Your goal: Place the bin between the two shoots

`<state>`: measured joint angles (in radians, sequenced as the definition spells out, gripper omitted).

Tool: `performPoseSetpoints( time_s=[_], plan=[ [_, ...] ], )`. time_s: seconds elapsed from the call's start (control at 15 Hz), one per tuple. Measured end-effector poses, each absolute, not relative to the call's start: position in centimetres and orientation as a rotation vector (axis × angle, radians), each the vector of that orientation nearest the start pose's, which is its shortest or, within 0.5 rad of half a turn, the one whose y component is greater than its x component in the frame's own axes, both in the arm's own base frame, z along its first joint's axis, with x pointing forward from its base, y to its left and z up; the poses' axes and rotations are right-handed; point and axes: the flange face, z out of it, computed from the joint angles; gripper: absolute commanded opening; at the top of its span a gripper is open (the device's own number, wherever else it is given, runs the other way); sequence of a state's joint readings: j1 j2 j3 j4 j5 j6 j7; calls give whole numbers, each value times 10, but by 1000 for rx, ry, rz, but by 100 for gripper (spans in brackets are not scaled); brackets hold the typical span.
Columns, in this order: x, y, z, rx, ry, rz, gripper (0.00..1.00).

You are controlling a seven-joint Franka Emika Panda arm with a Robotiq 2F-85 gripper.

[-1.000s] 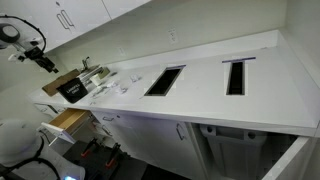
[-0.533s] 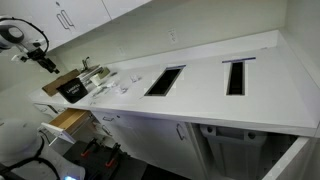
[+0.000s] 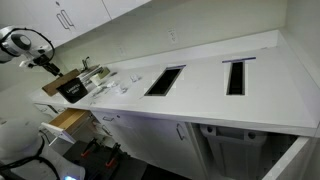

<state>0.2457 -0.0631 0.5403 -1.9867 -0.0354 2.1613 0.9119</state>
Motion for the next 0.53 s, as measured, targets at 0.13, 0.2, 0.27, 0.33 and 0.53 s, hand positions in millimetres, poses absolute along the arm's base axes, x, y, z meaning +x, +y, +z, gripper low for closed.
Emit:
performPoseSetpoints(
  time_s=[0.13,0.2,0.27,0.33,0.53],
  plan=[
    [405,425,493,-3010,166,-293,100],
    [410,436,486,-3011,161,-283,100],
    [416,447,480,-3007,153,-268,100],
    [422,456,475,-3000,144,-248,100],
    [439,480,464,-2976,133,-206,100]
  ],
)
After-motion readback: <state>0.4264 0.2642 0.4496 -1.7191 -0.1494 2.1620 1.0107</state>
